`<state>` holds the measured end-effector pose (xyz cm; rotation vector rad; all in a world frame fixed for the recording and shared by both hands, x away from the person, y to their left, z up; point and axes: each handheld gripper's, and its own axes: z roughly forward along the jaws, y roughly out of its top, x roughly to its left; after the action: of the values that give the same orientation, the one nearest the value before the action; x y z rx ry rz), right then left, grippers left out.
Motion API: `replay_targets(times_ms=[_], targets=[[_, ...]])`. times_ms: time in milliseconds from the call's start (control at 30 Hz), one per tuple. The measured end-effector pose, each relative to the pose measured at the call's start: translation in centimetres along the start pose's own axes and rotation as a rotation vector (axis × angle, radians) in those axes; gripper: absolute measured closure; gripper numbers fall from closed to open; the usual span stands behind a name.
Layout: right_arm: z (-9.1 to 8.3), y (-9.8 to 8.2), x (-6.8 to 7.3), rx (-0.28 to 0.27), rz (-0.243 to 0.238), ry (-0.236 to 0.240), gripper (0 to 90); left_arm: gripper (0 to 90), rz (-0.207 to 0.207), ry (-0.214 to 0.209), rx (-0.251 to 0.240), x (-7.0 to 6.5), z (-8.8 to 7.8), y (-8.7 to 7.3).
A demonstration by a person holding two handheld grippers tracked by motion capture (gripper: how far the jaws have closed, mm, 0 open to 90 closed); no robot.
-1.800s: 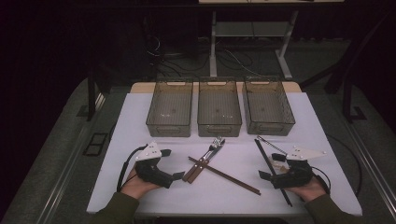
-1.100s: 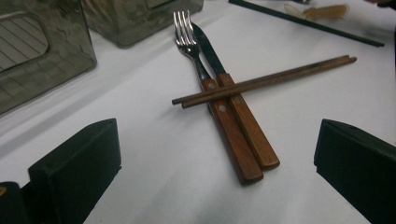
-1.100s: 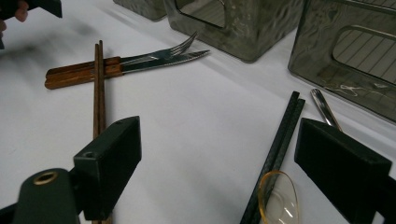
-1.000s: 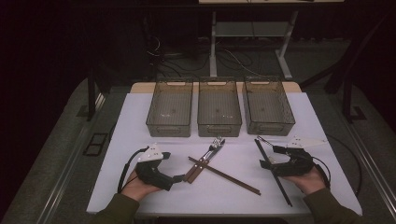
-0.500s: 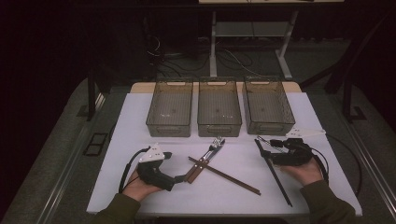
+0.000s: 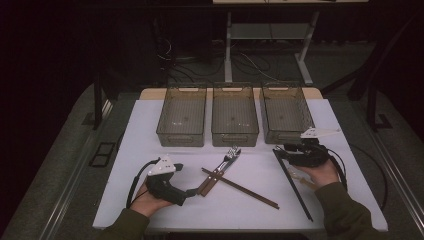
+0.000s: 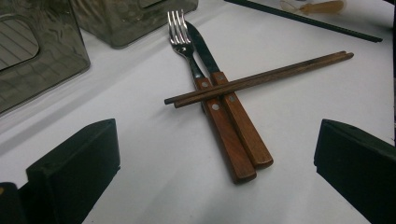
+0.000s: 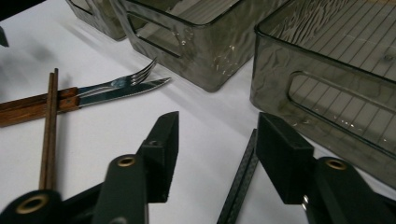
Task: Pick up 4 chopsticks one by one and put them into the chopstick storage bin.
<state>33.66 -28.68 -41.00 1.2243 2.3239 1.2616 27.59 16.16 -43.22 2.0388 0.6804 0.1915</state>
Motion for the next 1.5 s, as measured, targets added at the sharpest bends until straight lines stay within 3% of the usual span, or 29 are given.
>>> replay_targets(times_ms=[200, 367, 500, 900, 1500], targets=[[0.3, 0.4, -0.6, 0.005, 0.007, -0.012, 64.8, 0.0, -0.002, -0.002, -0.005, 0.1, 0.1, 0.1], [1.3, 0.5, -1.7, 0.04, 0.031, -0.031, 81.8, 0.0, 0.002, -0.001, -0.004, 0.0, 0.0, 0.1], [2.2, 0.5, -2.3, 0.071, 0.036, -0.03, 89.4, 0.0, 0.001, -0.001, -0.008, 0.1, 0.0, 0.1], [4.2, 0.1, -3.0, 0.157, 0.036, -0.066, 89.8, 0.0, 0.006, -0.005, -0.003, 0.0, 0.1, 0.1], [4.5, -0.3, -3.1, 0.188, 0.05, -0.073, 89.8, 0.0, 0.01, -0.008, 0.003, -0.1, 0.2, 0.1]])
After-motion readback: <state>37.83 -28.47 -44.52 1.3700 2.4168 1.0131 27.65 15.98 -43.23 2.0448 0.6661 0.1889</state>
